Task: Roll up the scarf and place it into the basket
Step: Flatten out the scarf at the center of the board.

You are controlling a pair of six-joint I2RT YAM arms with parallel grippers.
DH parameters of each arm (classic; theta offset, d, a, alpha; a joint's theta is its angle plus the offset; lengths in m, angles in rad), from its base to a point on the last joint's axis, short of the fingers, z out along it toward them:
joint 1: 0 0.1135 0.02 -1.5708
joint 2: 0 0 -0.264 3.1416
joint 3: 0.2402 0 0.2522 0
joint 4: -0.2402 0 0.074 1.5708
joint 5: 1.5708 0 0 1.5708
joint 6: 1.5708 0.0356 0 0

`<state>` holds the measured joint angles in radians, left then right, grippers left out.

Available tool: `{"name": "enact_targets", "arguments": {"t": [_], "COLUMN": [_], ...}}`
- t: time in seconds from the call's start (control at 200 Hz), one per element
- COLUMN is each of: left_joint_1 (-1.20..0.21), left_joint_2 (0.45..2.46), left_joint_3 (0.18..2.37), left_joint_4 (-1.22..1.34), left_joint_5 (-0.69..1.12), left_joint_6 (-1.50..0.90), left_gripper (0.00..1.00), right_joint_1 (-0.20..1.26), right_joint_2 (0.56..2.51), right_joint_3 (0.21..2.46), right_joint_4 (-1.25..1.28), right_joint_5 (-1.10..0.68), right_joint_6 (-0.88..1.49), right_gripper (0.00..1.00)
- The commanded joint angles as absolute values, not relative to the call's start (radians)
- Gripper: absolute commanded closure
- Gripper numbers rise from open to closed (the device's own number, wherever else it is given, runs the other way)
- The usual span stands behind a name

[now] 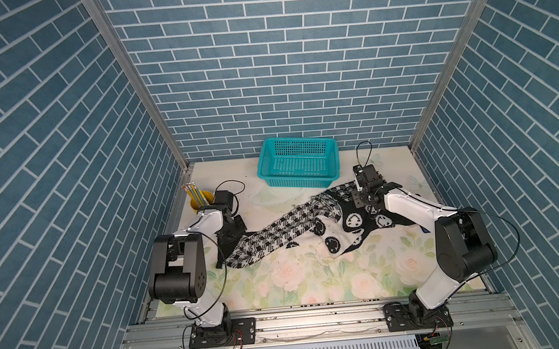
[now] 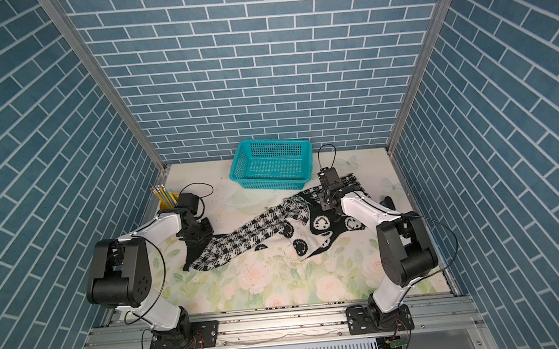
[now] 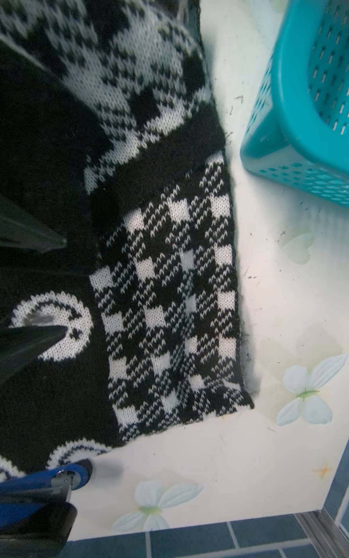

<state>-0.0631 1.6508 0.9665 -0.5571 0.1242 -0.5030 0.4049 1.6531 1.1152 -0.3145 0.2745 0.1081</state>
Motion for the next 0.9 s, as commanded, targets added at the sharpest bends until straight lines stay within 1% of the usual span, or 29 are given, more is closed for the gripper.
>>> {"name": "enact_targets", "arguments": {"t": [0.0, 0.06, 0.095, 0.125, 0.165, 0.185, 0.65, 0.77, 0.87, 0.885, 0.895], "left_joint_1": [-0.063, -0.063, -0.063, -0.063, -0.063, -0.063, -0.063, -0.063, -0.063, -0.063, -0.063], "left_joint_2": [1.675, 1.683, 1.687, 1.69, 1.691, 1.691, 1.531, 1.546, 1.587, 1.595, 1.601], "left_joint_3": [0.972, 0.97, 0.971, 0.97, 0.972, 0.973, 1.066, 1.094, 1.095, 1.094, 1.092], "left_joint_4": [-0.557, -0.555, -0.555, -0.555, -0.56, -0.561, -0.687, -0.683, -0.664, -0.663, -0.662], "left_joint_5": [0.117, 0.118, 0.117, 0.115, 0.113, 0.111, 0.049, 0.058, 0.11, 0.121, 0.128], "left_joint_6": [-0.498, -0.498, -0.498, -0.497, -0.498, -0.498, -0.5, -0.498, -0.494, -0.494, -0.495], "left_gripper": [0.77, 0.84, 0.86, 0.9, 0.98, 1.0, 1.0, 1.0, 1.0, 0.97, 0.92], "right_joint_1": [0.41, 0.41, 0.41, 0.41, 0.41, 0.41, 0.41, 0.41, 0.41, 0.41, 0.41], "right_joint_2": [1.625, 1.625, 1.626, 1.625, 1.623, 1.623, 1.637, 1.633, 1.628, 1.626, 1.625], "right_joint_3": [1.104, 1.103, 1.101, 1.101, 1.099, 1.099, 1.104, 1.102, 1.098, 1.098, 1.098], "right_joint_4": [-0.317, -0.317, -0.318, -0.319, -0.318, -0.318, -0.311, -0.313, -0.318, -0.32, -0.321], "right_joint_5": [0.276, 0.278, 0.279, 0.279, 0.28, 0.28, 0.272, 0.271, 0.274, 0.275, 0.275], "right_joint_6": [0.127, 0.127, 0.127, 0.127, 0.128, 0.127, 0.13, 0.13, 0.129, 0.128, 0.128], "right_gripper": [0.55, 0.55, 0.55, 0.55, 0.55, 0.55, 0.55, 0.55, 0.55, 0.55, 0.55]}}
